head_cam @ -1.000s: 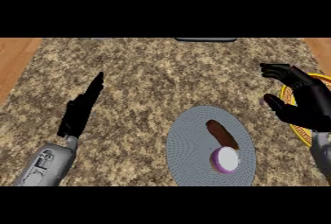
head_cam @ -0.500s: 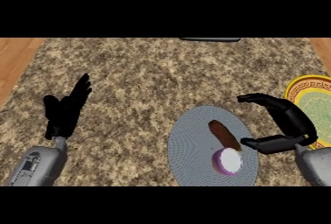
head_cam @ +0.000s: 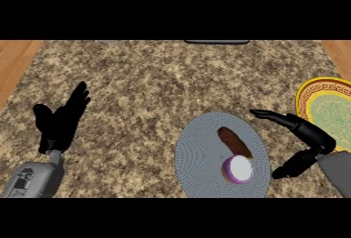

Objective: Pick the can from the placemat and place it in the plate

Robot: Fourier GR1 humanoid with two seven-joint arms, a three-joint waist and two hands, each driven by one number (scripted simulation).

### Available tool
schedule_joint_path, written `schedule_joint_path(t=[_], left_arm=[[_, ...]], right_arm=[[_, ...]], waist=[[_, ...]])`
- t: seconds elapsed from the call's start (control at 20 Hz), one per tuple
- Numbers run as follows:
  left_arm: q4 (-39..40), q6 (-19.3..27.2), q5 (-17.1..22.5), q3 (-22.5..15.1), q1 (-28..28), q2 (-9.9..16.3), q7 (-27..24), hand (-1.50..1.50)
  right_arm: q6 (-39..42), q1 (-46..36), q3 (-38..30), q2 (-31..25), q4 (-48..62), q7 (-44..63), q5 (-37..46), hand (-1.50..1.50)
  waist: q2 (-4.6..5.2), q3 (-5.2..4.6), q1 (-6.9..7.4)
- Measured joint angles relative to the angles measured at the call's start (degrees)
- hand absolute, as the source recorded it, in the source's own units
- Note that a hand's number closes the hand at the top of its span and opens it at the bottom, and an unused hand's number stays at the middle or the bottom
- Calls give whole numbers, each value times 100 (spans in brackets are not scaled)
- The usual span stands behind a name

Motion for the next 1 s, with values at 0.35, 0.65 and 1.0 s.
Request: schedule_joint_path(t=[0.35,0.65,1.0], left_arm=[[-21,-167,-32,235,100,18,12,0],[-175,-148,-105,269,132,-66,194,0],[-148,-217,-212,385,130,-143,144,0]], right_arm=[[-6,-147,193,-49,-186,150,693,-150],[125,-124,514,-157,-637,585,1333,-150],[118,-131,653,-58,-1043,1123,2210,-150]], waist=[[-22,-9,-96],[-31,-12,-118],[-32,-12,-127]])
